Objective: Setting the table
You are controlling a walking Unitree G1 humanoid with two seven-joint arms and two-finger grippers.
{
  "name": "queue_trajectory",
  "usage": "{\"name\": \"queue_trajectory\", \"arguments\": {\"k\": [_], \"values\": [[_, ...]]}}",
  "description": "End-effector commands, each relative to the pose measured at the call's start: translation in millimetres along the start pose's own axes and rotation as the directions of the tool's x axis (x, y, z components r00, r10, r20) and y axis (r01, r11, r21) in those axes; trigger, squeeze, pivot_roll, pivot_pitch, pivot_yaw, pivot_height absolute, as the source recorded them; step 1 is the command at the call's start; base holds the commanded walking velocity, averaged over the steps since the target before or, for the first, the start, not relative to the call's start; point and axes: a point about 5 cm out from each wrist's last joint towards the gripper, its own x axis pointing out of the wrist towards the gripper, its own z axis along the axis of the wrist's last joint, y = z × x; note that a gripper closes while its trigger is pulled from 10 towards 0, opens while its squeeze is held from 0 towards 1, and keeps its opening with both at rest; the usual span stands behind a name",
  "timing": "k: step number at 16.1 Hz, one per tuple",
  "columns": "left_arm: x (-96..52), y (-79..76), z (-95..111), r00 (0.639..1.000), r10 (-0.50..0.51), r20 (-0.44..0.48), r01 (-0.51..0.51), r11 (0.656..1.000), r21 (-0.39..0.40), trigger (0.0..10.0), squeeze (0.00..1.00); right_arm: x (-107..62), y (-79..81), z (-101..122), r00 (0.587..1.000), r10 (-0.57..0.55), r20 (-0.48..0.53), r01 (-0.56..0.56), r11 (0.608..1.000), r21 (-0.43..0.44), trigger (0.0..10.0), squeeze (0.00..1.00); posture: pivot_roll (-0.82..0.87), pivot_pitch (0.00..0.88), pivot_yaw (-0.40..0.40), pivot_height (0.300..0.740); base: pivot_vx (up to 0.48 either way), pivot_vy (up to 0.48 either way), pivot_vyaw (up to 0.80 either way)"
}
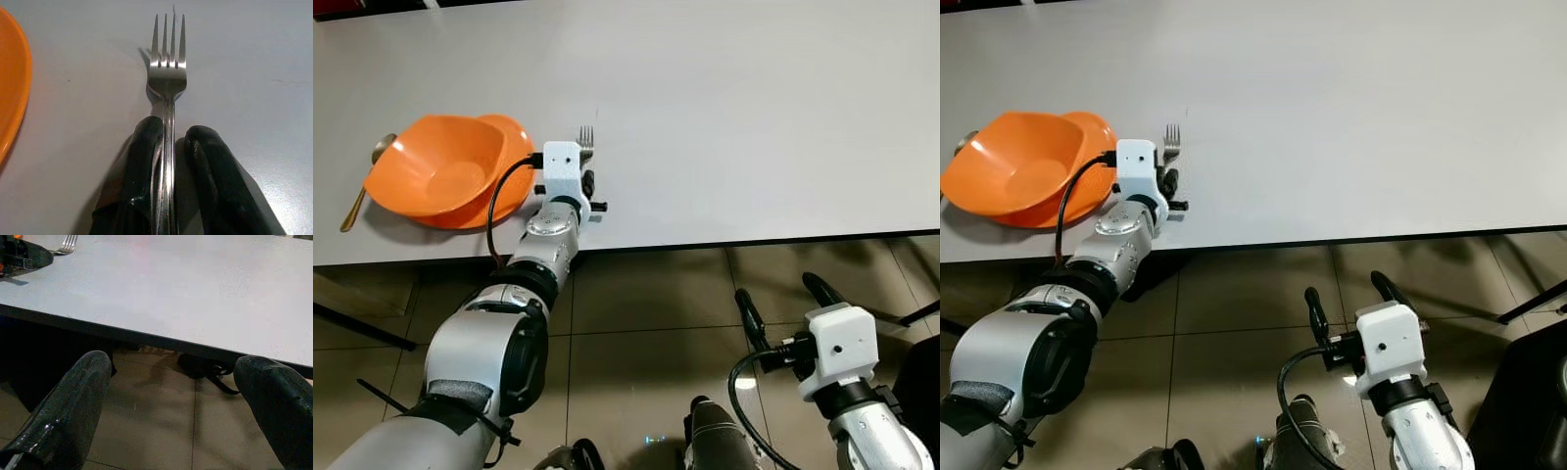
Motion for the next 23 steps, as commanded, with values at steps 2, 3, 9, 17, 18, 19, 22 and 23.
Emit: {"name": "queue_trajectory", "arguments": {"k": [2,3,9,17,18,19,22,23], "values": [[-4.2,-2.6,-25,0.993,0.0,-0.115,-0.004,0.999,-0.035,10.0,1.0,-0.8,2.6,-1,1.0,-0.002,-0.011,0.002,1.0,0.009,10.0,0.0,-0.47,0.236,0.13,0.74,0.0,0.0,0.0],[-3.9,-4.1,-24,0.994,0.0,-0.11,-0.004,0.999,-0.035,10.0,1.0,0.2,2.7,-2,1.0,-0.002,-0.01,0.002,1.0,0.01,10.0,0.0,-0.46,0.233,0.13,0.74,0.0,0.0,0.0],[-0.3,-9.3,-7,0.999,-0.004,-0.047,0.002,0.999,-0.046,10.0,1.0,7.8,4.9,-4,1.0,0.003,0.003,-0.004,1.0,0.018,10.0,0.0,-0.44,0.209,0.138,0.74,0.0,0.0,0.0],[-0.4,-0.8,-8,0.997,0.045,-0.061,-0.045,0.999,0.009,10.0,0.0,15.1,9.1,-7,1.0,0.011,0.013,-0.011,1.0,0.029,10.0,0.0,-0.42,0.186,0.146,0.74,0.0,0.0,0.0],[-0.3,-0.2,-7,0.997,0.052,-0.059,-0.052,0.999,0.015,10.0,0.0,15.9,9.4,-8,1.0,0.011,0.014,-0.012,0.999,0.03,10.0,0.0,-0.42,0.181,0.147,0.74,0.0,0.0,0.0],[0.2,-1.7,-5,0.998,0.043,-0.052,-0.044,0.999,-0.016,10.0,0.0,17.2,9.8,-9,1.0,0.011,0.016,-0.012,0.999,0.031,10.0,0.0,-0.41,0.177,0.15,0.74,0.0,0.0,0.0],[0.6,-1.7,0,0.998,0.056,-0.023,-0.056,0.998,0.015,10.0,0.0,19.9,10.4,-10,1.0,0.011,0.021,-0.012,0.999,0.032,10.0,0.0,-0.41,0.168,0.151,0.74,0.0,0.0,0.0],[0.7,-1.2,0,0.998,0.058,-0.022,-0.058,0.998,0.011,10.0,0.0,19.9,10.3,-10,1.0,0.011,0.022,-0.012,0.999,0.032,10.0,0.0,-0.41,0.166,0.152,0.74,0.0,0.0,0.0]]}}
